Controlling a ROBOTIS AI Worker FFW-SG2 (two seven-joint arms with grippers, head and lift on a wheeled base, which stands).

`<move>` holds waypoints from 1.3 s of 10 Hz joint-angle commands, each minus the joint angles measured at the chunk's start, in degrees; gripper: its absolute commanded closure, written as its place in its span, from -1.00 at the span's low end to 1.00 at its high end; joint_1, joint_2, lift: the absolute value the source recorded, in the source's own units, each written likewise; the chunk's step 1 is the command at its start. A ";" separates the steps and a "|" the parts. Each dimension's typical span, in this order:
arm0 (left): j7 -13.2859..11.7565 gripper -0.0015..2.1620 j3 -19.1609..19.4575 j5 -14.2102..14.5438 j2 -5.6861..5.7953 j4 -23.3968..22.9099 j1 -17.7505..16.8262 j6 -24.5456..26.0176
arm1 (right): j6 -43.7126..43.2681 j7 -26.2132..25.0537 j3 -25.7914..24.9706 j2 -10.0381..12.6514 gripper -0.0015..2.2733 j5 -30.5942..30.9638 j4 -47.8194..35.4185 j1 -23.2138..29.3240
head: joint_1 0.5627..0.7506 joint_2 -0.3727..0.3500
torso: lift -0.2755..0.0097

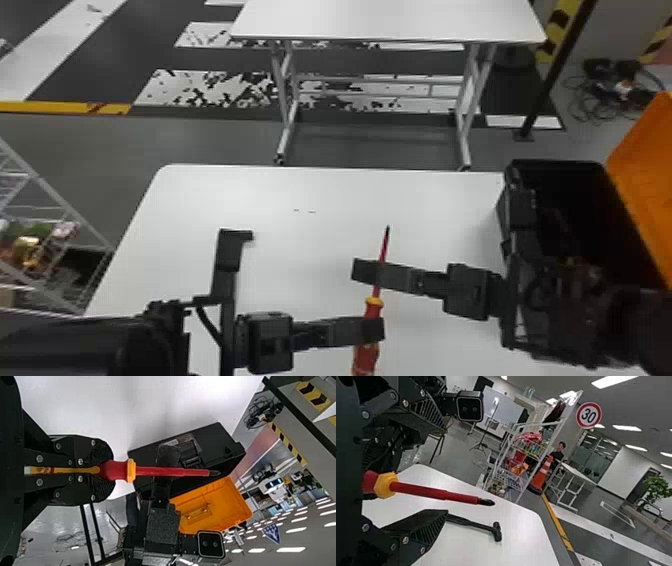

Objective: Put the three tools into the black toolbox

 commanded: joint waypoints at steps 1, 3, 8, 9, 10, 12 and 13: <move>-0.13 0.66 -0.07 0.08 0.00 0.30 -0.07 0.00 | -0.13 0.11 0.05 0.00 -0.65 0.19 0.80 -0.64 | 0.41 0.22 | 0.57; -0.04 0.66 -0.07 0.08 0.00 0.65 -0.25 0.00 | -1.01 0.81 0.14 0.00 0.90 0.54 1.76 -1.08 | 0.41 0.21 | 0.57; -0.04 0.66 0.11 -0.19 0.09 1.44 -0.69 0.00 | -2.41 0.72 0.75 -0.08 0.97 2.21 1.32 -0.91 | 0.41 0.21 | 0.57; -0.13 0.66 0.11 -0.19 0.00 1.44 -0.60 0.00 | -2.41 0.90 0.58 -0.26 0.97 2.30 1.32 -0.91 | 0.41 0.22 | 0.57; -0.04 0.66 0.02 -0.19 0.00 1.44 -0.60 0.00 | -1.89 0.81 0.32 -0.26 0.97 2.30 1.24 -0.73 | 0.41 0.21 | 0.57; 0.49 0.43 0.02 -0.10 -0.08 1.53 -0.51 0.00 | -1.53 0.81 -0.30 -0.35 0.97 2.21 1.24 -0.64 | 0.41 0.19 | 0.57; 0.14 -0.61 0.02 0.08 0.00 1.53 -0.43 0.00 | -1.36 0.81 -0.39 -0.35 0.97 2.21 1.24 -0.55 | 0.41 0.18 | 0.57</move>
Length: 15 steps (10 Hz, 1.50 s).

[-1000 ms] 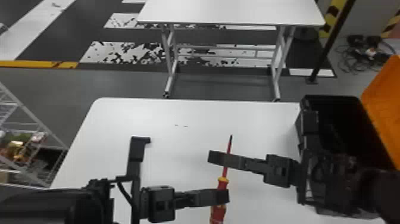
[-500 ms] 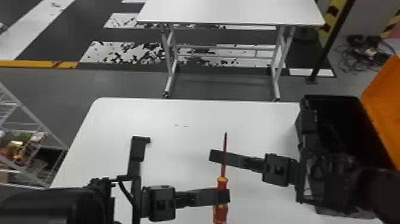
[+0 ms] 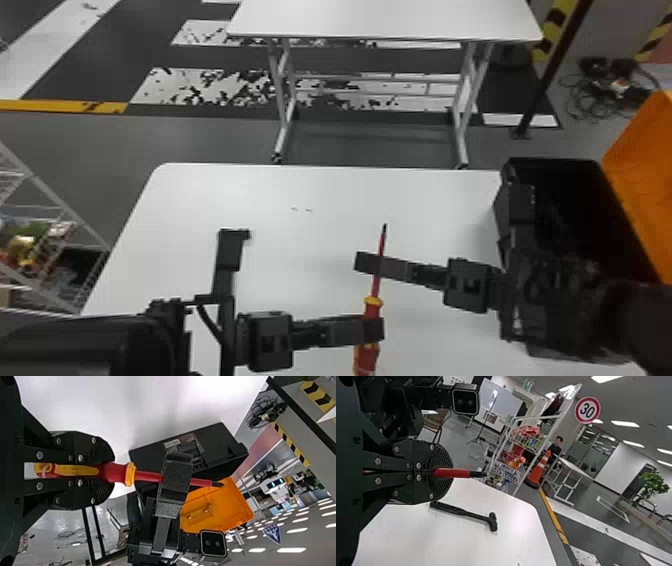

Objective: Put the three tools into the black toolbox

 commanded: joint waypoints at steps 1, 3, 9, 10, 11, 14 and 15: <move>-0.08 -0.95 0.08 0.13 0.04 -0.16 0.23 0.00 | 0.29 -0.01 -0.16 0.00 0.97 0.00 0.00 0.04 | 0.41 0.17 | 0.57; 0.01 -0.95 0.26 0.22 0.04 -0.34 0.41 0.18 | 0.64 -0.10 -0.43 -0.09 0.97 -0.27 0.00 -0.13 | 0.41 0.17 | 0.57; -0.43 -0.94 3.86 0.13 0.66 -1.83 2.34 0.71 | 1.52 -0.36 -4.21 -1.93 0.97 3.43 -1.40 -0.31 | 0.41 0.11 | 0.57; -0.61 -0.94 4.74 0.22 0.66 -1.83 3.04 0.53 | 1.52 -0.54 -5.79 -2.90 0.97 3.43 -2.72 -0.13 | 0.41 0.09 | 0.57; -0.78 -0.94 5.44 0.22 0.66 -1.74 3.74 0.18 | 1.87 -0.97 -7.72 -3.69 0.97 3.69 -4.92 0.22 | 0.41 0.05 | 0.57; -0.78 -0.94 5.62 0.13 0.66 -1.39 5.15 -1.23 | 4.15 -4.40 -15.98 -7.21 0.97 1.58 -15.38 3.12 | 0.41 -0.14 | 0.57; -0.78 -0.94 5.62 0.13 0.66 -1.39 5.33 -1.40 | 3.98 -5.11 -18.80 -8.44 0.97 1.58 -17.84 3.82 | 0.41 -0.26 | 0.57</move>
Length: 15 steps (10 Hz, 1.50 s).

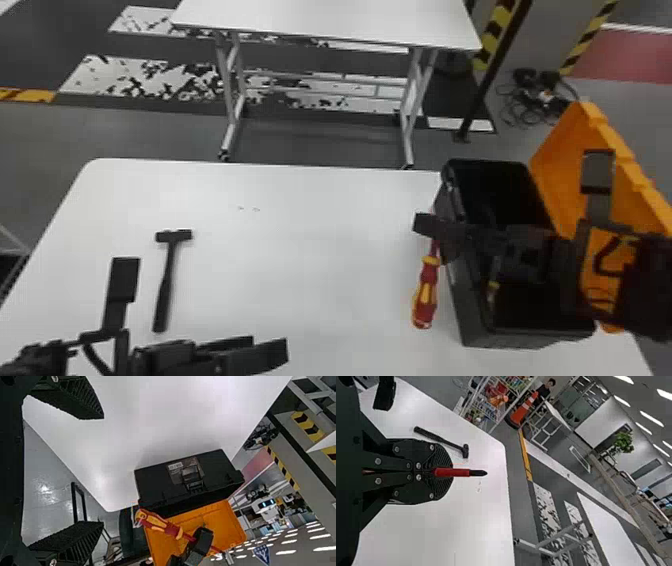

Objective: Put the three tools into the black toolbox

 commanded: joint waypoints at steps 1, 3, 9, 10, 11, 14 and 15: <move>0.00 -0.94 -0.11 0.00 0.00 0.17 0.29 -0.19 | -0.27 -0.10 -4.57 -1.86 0.97 -0.63 -2.07 0.46 | 0.41 -0.39 | 0.57; -0.09 -0.94 -0.20 -0.18 0.00 0.17 0.99 -0.90 | -3.08 0.34 -8.44 -2.83 0.97 2.09 -1.98 -0.60 | 0.41 -0.59 | 0.57; -0.97 -0.94 0.24 -0.97 0.44 1.22 2.22 -2.65 | -18.72 5.08 -8.17 -8.10 0.97 12.90 7.51 2.04 | 0.41 -0.94 | 0.57; -1.15 -0.94 0.33 -0.97 0.62 1.93 2.22 -3.88 | -20.48 5.08 -7.56 -9.33 0.97 15.45 7.60 3.36 | 0.41 -0.94 | 0.57; -1.15 -0.94 0.42 -0.97 0.70 2.37 2.57 -4.76 | -22.06 5.08 -6.41 -9.68 0.97 18.70 7.60 3.89 | 0.41 -0.94 | 0.57; -2.02 -0.94 0.77 -0.79 0.97 2.45 2.84 -4.94 | -26.11 5.08 -4.04 -10.39 0.97 24.24 10.24 5.20 | 0.41 -0.94 | 0.57; -2.73 -0.94 1.65 -0.44 1.05 2.45 3.10 -5.11 | -27.16 5.35 -3.43 -10.74 0.97 24.77 11.38 5.38 | 0.41 -0.94 | 0.57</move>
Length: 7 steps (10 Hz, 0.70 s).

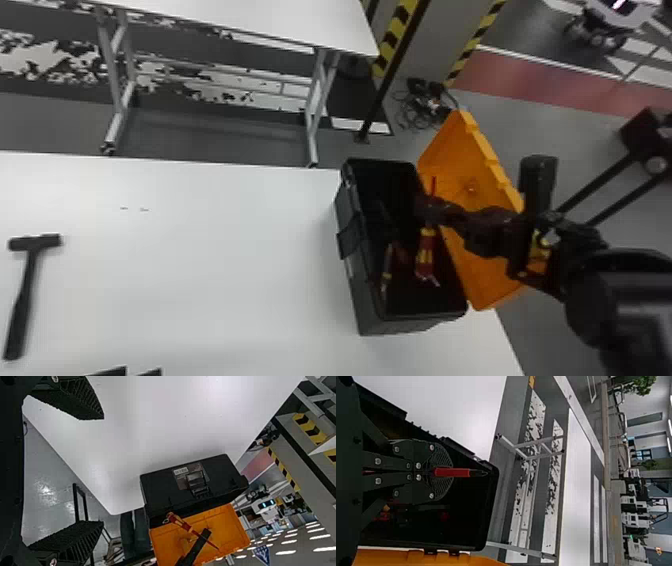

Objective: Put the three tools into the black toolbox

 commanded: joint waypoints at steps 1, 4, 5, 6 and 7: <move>-0.06 -0.94 0.77 0.38 0.14 0.08 0.30 -0.22 | -0.61 0.41 0.43 -0.26 0.96 0.61 1.10 0.53 | 0.41 -0.94 | 0.57; 0.12 -0.94 0.95 0.47 0.22 0.43 0.38 -1.98 | 5.20 1.20 -1.50 0.79 -1.00 -7.13 0.04 1.32 | 0.41 -0.94 | 0.57; 0.56 -0.94 0.95 0.56 0.14 0.87 0.38 -2.68 | 8.18 1.64 -1.68 2.99 -0.95 -10.73 -1.36 1.49 | 0.41 -0.94 | 0.57; 1.44 -0.94 1.03 0.56 0.05 0.87 0.47 -3.03 | 11.70 1.99 -1.59 6.59 -0.94 -13.72 -3.47 1.67 | 0.41 -0.94 | 0.57; 2.58 -0.94 1.56 0.56 -0.13 0.61 0.74 -3.21 | 15.74 2.60 -0.36 9.49 -0.94 -17.59 -4.61 1.93 | 0.41 -0.92 | 0.57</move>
